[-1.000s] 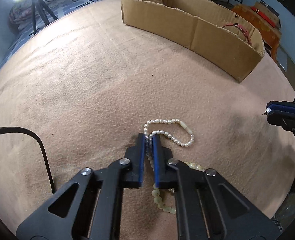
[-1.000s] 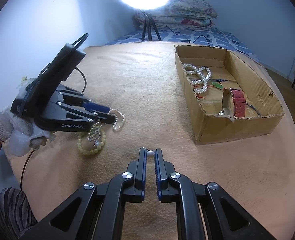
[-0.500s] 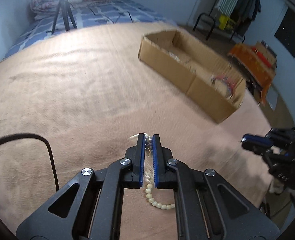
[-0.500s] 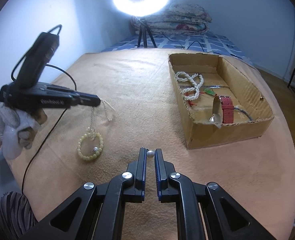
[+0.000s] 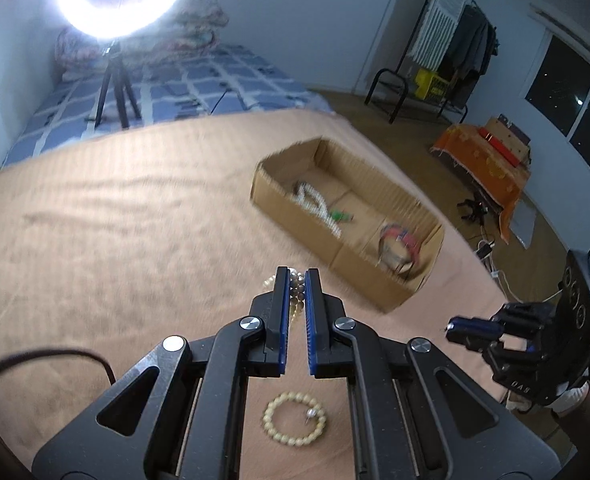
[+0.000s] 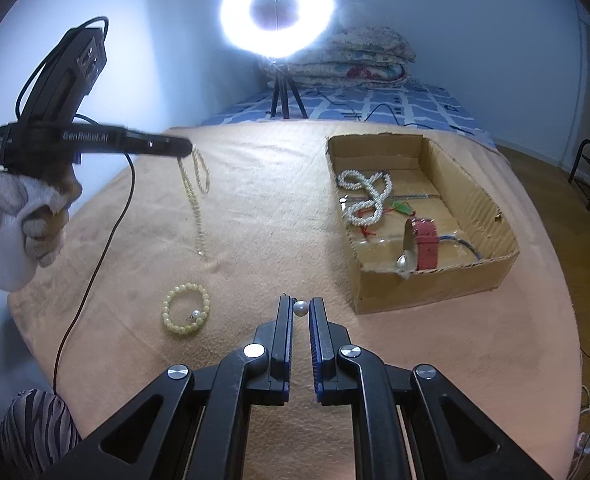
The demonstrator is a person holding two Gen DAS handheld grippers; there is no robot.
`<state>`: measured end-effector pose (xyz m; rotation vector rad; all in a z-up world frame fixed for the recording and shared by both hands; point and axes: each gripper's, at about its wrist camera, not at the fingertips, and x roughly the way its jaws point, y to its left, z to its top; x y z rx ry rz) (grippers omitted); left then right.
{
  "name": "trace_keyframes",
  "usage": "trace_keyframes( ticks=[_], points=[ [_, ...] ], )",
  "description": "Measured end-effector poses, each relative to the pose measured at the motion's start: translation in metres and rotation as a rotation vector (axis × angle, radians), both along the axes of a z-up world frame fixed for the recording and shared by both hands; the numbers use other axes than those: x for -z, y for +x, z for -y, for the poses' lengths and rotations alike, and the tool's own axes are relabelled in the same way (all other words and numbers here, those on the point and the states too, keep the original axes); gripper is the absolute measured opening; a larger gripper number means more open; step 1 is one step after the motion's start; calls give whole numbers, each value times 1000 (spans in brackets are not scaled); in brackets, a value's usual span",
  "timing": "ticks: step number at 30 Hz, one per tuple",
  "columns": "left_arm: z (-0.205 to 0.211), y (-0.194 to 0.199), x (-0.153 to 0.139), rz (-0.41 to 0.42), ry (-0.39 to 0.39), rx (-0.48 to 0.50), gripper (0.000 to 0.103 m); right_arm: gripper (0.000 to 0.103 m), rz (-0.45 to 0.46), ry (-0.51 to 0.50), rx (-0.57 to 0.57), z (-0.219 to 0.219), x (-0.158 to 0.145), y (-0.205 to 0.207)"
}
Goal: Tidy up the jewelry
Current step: 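Carry the pearl strand in the left tool and pendant in the right tool over the box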
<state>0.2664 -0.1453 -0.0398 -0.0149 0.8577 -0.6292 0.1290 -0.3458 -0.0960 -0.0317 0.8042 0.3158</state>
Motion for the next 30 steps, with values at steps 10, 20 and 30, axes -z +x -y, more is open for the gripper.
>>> trace_keyframes(
  ticks=[10,20,30],
  points=[
    [35,20,-32,63,-33,34,5,6,51,-1,39,25,-22,7],
    [84,42,-47,81,-75,80,5,6,101,2,79,51,-41,25],
    [128,61,-25,37,-72,102,5,6,118,10,98,69,-46,56]
  ],
)
